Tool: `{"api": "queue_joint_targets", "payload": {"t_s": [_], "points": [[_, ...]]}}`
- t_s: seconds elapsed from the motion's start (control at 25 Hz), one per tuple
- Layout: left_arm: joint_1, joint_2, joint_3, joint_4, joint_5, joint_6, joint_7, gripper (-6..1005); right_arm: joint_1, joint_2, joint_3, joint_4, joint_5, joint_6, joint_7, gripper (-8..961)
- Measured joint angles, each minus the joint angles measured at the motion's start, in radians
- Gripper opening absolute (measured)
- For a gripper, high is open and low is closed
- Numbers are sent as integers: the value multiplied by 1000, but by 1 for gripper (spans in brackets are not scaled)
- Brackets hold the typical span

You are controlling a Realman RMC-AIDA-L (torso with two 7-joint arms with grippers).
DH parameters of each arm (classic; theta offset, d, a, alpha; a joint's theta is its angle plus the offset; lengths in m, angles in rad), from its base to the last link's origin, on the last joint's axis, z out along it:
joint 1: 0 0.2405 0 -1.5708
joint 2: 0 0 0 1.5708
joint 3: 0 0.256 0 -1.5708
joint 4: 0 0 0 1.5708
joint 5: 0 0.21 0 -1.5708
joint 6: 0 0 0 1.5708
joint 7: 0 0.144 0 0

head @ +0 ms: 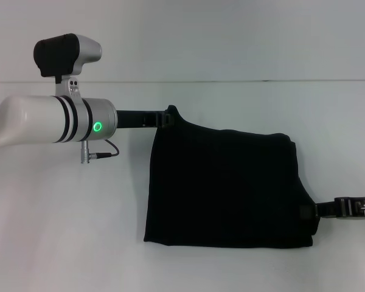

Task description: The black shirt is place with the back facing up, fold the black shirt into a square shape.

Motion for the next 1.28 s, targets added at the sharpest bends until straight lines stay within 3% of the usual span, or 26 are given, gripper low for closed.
{"api": "queue_joint_targets", "payload": {"t_s": [0.16,0.4,0.92,1.16,1.28], "points": [[2,0,0,0,0,0,0,38,-8,2,0,0,0,-1,-9,150],[5,0,0,0,0,0,0,38,-20,2,-1,0,0,9,-13,17],[4,2,0,0,6,-7,0,59,-22,3,8,-5,-19,27,-12,40],[6,9,-5,-1,2,-13,0,90,-37,-12,64,-19,-15,29,-46,51],[7,10,-6,-2,1,-26,0,105,-52,-22,104,-34,-14,17,-63,188]]}}
